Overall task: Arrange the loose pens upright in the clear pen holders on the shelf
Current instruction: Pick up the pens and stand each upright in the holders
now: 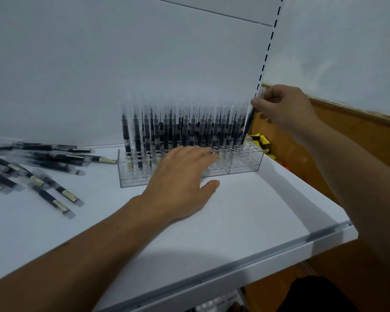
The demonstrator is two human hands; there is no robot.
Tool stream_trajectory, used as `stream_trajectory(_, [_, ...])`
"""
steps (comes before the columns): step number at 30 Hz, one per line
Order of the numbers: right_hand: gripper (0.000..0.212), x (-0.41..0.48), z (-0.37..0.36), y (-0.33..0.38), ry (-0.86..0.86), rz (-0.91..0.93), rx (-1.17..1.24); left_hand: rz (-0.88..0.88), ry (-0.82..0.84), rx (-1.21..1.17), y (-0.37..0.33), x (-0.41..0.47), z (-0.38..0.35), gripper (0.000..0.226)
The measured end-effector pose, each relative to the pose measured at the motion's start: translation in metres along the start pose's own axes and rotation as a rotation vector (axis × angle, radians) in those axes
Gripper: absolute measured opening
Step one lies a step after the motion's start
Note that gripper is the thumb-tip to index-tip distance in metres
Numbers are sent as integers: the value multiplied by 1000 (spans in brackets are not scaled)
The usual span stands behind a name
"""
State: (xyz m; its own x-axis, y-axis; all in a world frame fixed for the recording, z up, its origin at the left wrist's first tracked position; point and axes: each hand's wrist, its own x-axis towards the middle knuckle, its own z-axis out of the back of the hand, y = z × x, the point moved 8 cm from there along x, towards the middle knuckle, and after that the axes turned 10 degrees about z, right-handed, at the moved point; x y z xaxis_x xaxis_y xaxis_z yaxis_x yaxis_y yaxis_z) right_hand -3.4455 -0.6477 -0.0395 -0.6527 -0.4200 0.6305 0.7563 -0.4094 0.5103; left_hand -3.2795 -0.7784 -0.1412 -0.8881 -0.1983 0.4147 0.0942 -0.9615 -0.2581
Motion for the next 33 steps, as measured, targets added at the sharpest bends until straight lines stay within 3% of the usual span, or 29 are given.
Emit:
stream_trajectory(4, [26,-7,-25,-11,215,-66,-90,2,5,-6,0,1,0,59])
stream_trajectory(8, [25,-11,-31,-15,178,-81,-101,-6,-1,-5,0,1,0,59])
stream_trajectory(14, [26,-21,-36,-15,277,-84,-208,-23,-9,-10,1,1,0,58])
stream_trajectory(19, [25,-37,-19,-4,269,-63,-261,-32,-93,-95,-3,3,12,47])
stream_trajectory(26, [19,-46,-36,81,301,61,-83,69,-314,-250,38,-17,103,25])
stream_trajectory(29, [18,-53,-77,135,399,171,-4,133,-358,-251,92,-49,132,23])
stream_trajectory(33, [16,-74,-147,207,557,343,0,354,-339,-147,185,-94,149,23])
